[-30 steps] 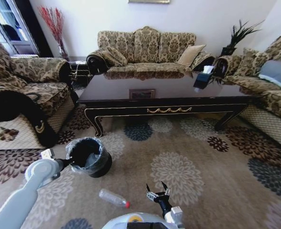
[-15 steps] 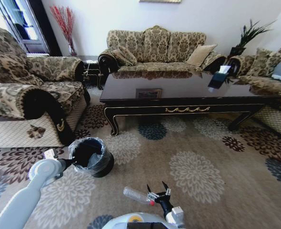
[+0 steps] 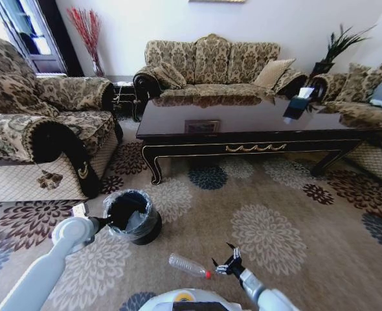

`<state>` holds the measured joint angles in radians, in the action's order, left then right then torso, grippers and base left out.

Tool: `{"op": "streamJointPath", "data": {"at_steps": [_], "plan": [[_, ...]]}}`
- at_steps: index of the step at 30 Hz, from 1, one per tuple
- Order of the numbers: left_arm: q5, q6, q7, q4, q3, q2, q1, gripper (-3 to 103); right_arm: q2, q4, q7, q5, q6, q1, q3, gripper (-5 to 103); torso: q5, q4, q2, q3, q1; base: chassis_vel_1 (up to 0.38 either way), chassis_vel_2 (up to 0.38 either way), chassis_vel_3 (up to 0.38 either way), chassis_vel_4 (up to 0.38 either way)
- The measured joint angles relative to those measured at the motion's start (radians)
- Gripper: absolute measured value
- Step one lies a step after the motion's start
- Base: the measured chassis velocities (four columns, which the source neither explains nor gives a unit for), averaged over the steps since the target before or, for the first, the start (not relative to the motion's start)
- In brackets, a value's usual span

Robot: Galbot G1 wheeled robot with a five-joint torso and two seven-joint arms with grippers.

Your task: Move to the front of the table and pick up the trash from the floor, then place it into the trash bin.

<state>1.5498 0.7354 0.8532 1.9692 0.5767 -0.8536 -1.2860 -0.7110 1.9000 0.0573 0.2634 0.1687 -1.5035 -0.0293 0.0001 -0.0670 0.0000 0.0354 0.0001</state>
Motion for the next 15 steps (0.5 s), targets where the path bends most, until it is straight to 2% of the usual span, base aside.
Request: {"op": "streamJointPath", "data": {"at_steps": [1,2,3,5,6,11,13,15], "plan": [[0.000,0.000,0.000,0.000,0.000,0.000,0.000,0,0.000,0.000,0.000,0.000,0.000,0.000,0.000,100,0.0000,0.0000,0.000,0.000,0.000,0.000,0.000,0.000,0.000],[0.000,0.000,0.002,0.001,-0.001,-0.001,-0.002,0,0.018,0.003,0.000,0.047,0.013,0.038,0.035,100,0.0002,-0.0002,0.000,0.000,0.000,0.000,0.000,0.000,0.000],[0.000,0.000,0.005,0.003,-0.003,-0.002,-0.006,0,0.040,0.008,0.006,0.134,0.037,0.111,0.103,100,0.0003,0.0000,0.000,0.000,0.000,0.000,0.000,0.000,0.000],[0.000,0.000,0.011,0.003,-0.005,-0.002,-0.007,0,0.065,0.007,0.009,0.207,0.064,0.201,0.213,100,0.0003,-0.0002,0.000,0.000,0.000,0.000,0.000,0.000,0.000],[0.000,0.000,0.011,0.003,-0.005,-0.002,-0.007,0,0.065,0.007,0.009,0.207,0.064,0.201,0.213,100,0.0003,-0.0002,0.000,0.000,0.000,0.000,0.000,0.000,0.000],[0.001,0.000,0.017,0.000,-0.015,0.006,-0.002,0,0.111,-0.034,0.002,0.301,0.089,0.444,0.439,100,0.0001,0.0000,0.000,0.000,0.000,0.000,0.000,0.000,0.000],[0.001,0.000,0.017,-0.001,-0.015,0.006,-0.001,0,0.111,-0.038,0.002,0.308,0.091,0.461,0.458,100,0.0001,0.0000,0.000,0.000,0.000,0.000,0.000,0.000,0.000],[0.001,0.000,0.018,-0.006,-0.018,0.005,0.000,0,0.106,-0.057,0.002,0.354,0.106,0.557,0.582,100,-0.0003,-0.0001,0.000,0.000,0.000,0.000,0.000,0.000,0.000]]}}
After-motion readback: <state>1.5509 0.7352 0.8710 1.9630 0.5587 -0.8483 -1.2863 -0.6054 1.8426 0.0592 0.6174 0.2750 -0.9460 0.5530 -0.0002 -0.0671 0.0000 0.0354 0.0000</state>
